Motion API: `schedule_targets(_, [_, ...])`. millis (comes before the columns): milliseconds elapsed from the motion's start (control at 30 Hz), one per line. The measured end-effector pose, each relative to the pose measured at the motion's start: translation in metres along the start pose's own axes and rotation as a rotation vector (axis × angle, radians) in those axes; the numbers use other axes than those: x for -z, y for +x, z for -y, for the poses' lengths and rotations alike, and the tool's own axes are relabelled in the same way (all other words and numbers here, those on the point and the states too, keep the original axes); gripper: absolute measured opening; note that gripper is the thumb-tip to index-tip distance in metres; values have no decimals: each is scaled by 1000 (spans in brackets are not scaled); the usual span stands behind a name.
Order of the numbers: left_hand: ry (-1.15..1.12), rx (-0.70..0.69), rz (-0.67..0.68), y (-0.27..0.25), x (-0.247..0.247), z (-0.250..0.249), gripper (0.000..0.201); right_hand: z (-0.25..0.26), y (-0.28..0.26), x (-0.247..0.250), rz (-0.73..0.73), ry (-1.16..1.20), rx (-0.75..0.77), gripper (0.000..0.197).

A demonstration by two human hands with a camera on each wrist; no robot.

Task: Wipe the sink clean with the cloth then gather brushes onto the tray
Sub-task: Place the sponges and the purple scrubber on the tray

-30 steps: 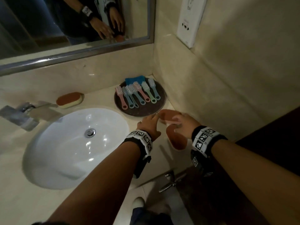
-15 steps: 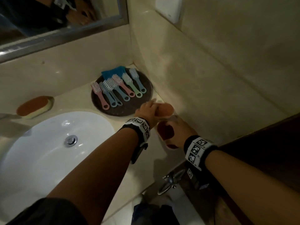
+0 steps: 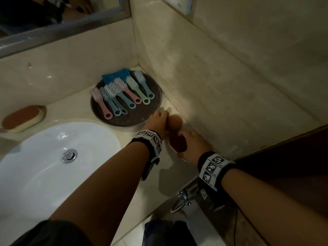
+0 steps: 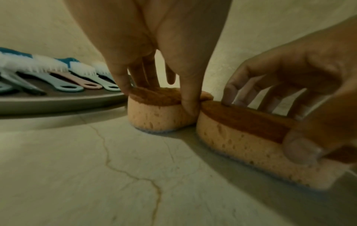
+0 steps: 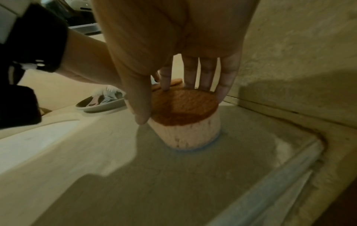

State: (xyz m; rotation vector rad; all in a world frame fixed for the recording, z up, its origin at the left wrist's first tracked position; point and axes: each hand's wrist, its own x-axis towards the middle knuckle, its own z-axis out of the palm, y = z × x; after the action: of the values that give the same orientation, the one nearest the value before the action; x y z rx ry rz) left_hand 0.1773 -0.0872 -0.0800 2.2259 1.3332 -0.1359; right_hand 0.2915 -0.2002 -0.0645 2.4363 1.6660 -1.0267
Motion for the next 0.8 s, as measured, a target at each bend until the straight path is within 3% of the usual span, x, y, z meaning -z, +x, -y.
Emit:
schedule_targets(100, [-23, 62, 17, -9, 6, 6, 78, 0, -3, 3, -2, 20, 7, 68])
schedule_targets(233, [-31, 110, -35, -26, 18, 19, 64, 11, -6, 14, -50, 58, 40, 66])
schedule_targets(367, [-82, 141, -109, -43, 39, 37, 66, 34, -7, 28, -77, 82, 91, 66])
schedule_targets(533, [-80, 166, -156, -61, 66, 59, 70, 69, -6, 47, -14, -30, 169, 72])
schedule_targets(800, [-119, 222, -209, -79, 96, 87, 66, 122, 7, 62, -88, -188, 225, 71])
